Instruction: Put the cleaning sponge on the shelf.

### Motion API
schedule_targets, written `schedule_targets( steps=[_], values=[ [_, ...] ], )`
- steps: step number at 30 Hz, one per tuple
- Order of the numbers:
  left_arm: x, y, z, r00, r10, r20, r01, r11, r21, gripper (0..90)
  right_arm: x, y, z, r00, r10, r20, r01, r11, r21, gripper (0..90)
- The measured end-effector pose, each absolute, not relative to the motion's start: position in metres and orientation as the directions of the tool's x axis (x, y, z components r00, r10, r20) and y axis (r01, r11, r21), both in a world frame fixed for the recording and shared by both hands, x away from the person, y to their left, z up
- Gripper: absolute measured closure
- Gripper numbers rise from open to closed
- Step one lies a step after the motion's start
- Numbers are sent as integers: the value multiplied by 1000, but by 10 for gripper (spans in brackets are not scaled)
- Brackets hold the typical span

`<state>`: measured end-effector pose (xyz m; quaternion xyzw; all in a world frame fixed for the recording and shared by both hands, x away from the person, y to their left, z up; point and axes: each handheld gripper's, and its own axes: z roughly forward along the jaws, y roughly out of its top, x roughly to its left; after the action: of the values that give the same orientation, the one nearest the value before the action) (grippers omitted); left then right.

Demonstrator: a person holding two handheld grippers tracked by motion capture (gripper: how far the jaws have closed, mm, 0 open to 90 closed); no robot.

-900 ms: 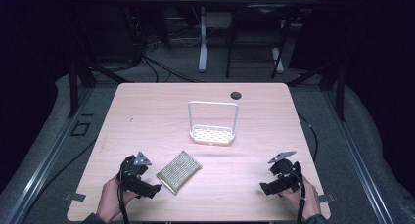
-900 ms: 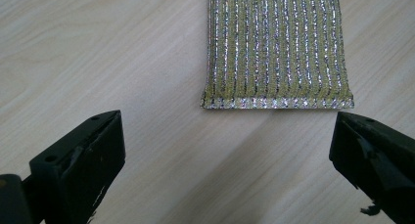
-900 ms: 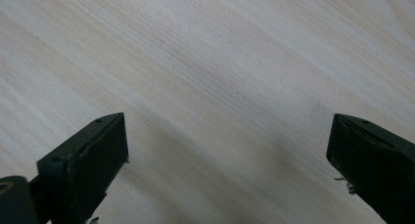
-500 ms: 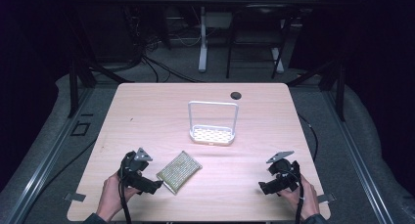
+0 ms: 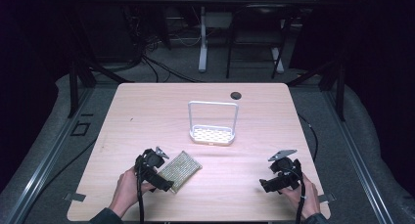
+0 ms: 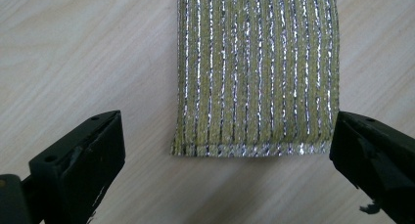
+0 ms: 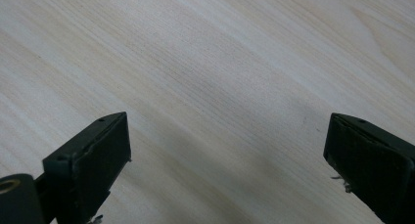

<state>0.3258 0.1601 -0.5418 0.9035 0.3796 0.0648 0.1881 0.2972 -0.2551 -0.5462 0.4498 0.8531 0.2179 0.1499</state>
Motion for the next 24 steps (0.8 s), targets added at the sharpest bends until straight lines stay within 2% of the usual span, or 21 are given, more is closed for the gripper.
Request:
schedule_targets(
  steps=[9, 20, 24],
  values=[
    [333, 147, -554, 714, 699, -39, 661, -655, 366, 3, 298, -254, -547, -557, 828, -56, 704, 507, 498, 28],
    [326, 133, -548, 732, 680, -42, 630, -651, 424, 2, 298, -254, -546, -558, 828, -54, 703, 506, 500, 28],
    [326, 129, -554, 741, 671, -40, 629, -671, 393, 2, 296, -253, -545, -563, 824, -64, 695, 514, 502, 28]
  ],
)
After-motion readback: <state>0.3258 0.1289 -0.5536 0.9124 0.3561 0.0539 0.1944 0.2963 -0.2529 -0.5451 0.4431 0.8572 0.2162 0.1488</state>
